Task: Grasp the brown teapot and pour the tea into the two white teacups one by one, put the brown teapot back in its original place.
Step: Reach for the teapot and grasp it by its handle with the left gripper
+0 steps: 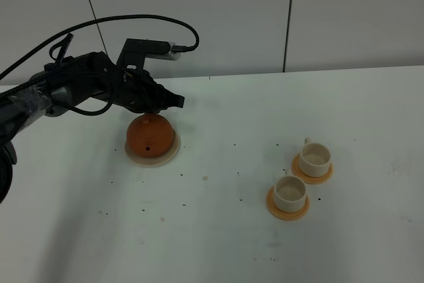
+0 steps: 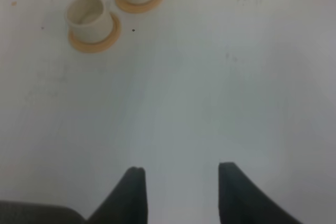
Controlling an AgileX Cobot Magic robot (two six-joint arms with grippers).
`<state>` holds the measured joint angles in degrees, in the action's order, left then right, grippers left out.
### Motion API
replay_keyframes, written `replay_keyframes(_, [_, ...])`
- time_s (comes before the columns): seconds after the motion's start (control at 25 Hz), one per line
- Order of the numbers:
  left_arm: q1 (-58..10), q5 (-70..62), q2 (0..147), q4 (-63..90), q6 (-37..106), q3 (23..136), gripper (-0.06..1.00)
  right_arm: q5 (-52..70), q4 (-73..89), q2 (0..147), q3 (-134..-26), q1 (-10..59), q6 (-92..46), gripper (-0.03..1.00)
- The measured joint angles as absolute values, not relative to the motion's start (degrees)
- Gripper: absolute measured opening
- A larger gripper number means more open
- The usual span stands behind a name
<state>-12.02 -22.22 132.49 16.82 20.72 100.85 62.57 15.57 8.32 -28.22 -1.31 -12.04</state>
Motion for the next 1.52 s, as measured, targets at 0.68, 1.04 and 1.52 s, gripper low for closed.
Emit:
replay_keyframes(0.68, [-10.36, -25.47, 131.67, 15.79, 17.07, 100.85, 0.24, 62.57, 15.57, 8.32, -28.22, -1.31, -11.99, 0.31])
replay_keyframes(1.04, [-9.07, -28.63, 130.28, 15.00, 16.22, 100.85, 0.24, 62.57, 15.57, 8.32, -28.22, -1.31, -11.99, 0.31])
replay_keyframes(1.52, [-9.16, -28.41, 130.05, 13.60, 14.79, 100.85, 0.24, 62.57, 15.57, 8.32, -28.22, -1.31, -12.05, 0.31])
